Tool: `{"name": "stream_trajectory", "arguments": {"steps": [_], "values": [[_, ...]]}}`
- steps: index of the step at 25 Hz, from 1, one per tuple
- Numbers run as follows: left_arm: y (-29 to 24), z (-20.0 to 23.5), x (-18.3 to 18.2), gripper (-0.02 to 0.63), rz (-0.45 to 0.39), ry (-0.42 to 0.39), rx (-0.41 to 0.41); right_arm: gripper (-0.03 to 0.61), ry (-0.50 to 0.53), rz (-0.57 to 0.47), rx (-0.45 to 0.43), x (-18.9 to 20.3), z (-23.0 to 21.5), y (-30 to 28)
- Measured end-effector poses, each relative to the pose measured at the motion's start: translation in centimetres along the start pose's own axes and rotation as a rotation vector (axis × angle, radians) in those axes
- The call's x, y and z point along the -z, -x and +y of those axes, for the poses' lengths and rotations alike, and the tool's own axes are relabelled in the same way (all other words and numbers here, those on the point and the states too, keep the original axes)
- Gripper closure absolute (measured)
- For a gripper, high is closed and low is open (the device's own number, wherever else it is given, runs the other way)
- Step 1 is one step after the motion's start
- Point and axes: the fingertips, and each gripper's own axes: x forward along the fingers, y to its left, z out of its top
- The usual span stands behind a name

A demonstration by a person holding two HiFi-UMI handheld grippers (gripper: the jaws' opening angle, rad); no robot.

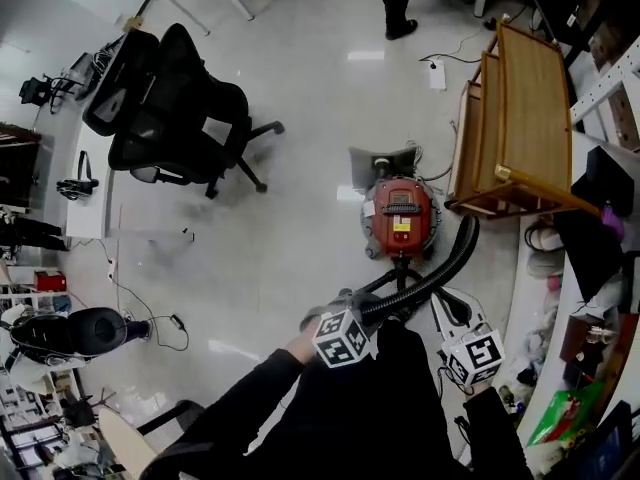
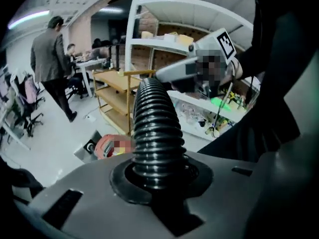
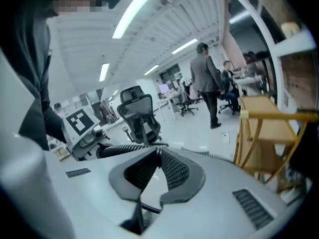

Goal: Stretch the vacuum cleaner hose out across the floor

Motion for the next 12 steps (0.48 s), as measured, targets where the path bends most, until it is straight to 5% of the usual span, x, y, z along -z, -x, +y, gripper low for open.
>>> {"name": "stream_trajectory", "arguments": {"steps": [3, 5, 8, 12], "values": [[2.5, -1.8, -0.4, 0.522, 0.012, -0.106, -0.003, 0.52, 0.277, 0.036, -0.001, -2.4, 3.1, 2.6], [4.7, -2.2, -1.2, 0.522, -0.043, -0.108, 0.007, 0.351, 0.485, 0.104, -0.001, -2.0, 5.4, 3.2], [8.4, -2.8, -1.9, 0.522, -0.111, -0.143, 0.007, 0.256, 0.77, 0.178, 0.08, -1.6, 8.2, 3.1], [12.4, -4.9, -0.3, 0.52, -0.141, -0.217, 0.024, 0.255, 0.812, 0.138, 0.234, -3.9, 11.9, 2.8]]}}
